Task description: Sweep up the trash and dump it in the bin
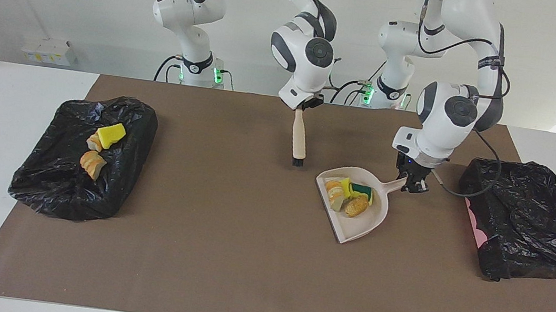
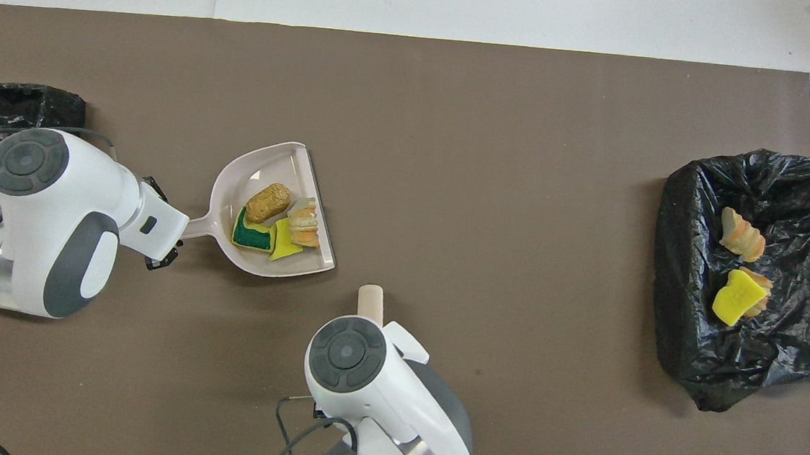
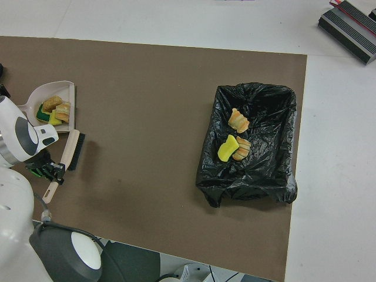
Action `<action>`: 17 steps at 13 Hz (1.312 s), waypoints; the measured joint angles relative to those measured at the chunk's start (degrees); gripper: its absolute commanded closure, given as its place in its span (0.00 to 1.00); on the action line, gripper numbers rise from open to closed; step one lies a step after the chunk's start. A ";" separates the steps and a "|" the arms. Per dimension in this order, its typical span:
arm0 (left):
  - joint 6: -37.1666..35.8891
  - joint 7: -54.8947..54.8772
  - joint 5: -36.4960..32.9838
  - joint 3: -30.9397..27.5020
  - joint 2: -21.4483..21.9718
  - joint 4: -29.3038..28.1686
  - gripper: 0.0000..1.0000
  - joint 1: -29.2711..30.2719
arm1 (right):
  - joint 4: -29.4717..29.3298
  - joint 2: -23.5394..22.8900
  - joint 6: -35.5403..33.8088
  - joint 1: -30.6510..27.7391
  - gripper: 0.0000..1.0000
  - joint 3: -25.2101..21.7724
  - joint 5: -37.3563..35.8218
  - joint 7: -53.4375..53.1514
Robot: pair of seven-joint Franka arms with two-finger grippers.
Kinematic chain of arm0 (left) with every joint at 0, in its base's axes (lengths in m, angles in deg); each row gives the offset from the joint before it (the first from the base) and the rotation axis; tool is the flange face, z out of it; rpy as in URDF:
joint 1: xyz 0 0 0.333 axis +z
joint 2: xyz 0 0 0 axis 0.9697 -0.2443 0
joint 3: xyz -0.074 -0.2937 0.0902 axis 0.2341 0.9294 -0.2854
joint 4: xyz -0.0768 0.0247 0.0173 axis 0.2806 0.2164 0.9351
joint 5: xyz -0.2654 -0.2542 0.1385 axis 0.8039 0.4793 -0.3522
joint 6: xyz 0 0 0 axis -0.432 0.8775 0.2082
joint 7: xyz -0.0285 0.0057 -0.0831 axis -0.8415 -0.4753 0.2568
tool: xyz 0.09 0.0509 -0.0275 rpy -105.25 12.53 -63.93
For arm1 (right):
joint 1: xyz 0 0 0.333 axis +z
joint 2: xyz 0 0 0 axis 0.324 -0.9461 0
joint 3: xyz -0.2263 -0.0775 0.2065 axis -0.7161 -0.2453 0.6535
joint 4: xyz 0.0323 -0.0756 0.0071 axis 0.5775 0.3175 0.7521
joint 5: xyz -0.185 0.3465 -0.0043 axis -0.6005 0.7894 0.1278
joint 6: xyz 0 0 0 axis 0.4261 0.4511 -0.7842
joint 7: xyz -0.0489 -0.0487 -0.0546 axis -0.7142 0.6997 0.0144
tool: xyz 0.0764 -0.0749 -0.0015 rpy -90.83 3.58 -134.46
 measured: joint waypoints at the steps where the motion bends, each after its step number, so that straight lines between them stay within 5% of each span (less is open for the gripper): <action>1: 0.01 -0.86 -0.03 -0.04 0.10 0.19 1.00 1.63 | 1.32 0.05 2.30 1.92 1.00 0.03 0.00 -1.87; 4: -0.11 -1.71 -0.09 -0.12 0.45 1.10 1.00 6.50 | 5.02 0.09 8.44 5.97 1.00 0.09 0.00 -4.81; 5: -0.80 -1.88 -0.11 -0.19 0.84 2.13 1.00 8.53 | 5.69 0.09 8.80 6.50 0.35 0.09 0.00 -5.07; 6: -2.69 -2.05 -0.13 -0.25 1.28 3.98 1.00 10.89 | 5.84 0.09 8.59 6.49 0.00 0.07 0.00 -5.08; 11: -13.08 -9.58 0.35 -0.53 2.75 16.52 1.00 25.14 | 0.08 0.99 0.85 3.38 0.00 -0.48 -4.07 -5.08; 17: -12.95 -22.69 -1.50 -1.48 -0.36 25.02 1.00 39.43 | -8.10 3.82 -3.74 -11.65 0.00 -0.74 -9.20 2.69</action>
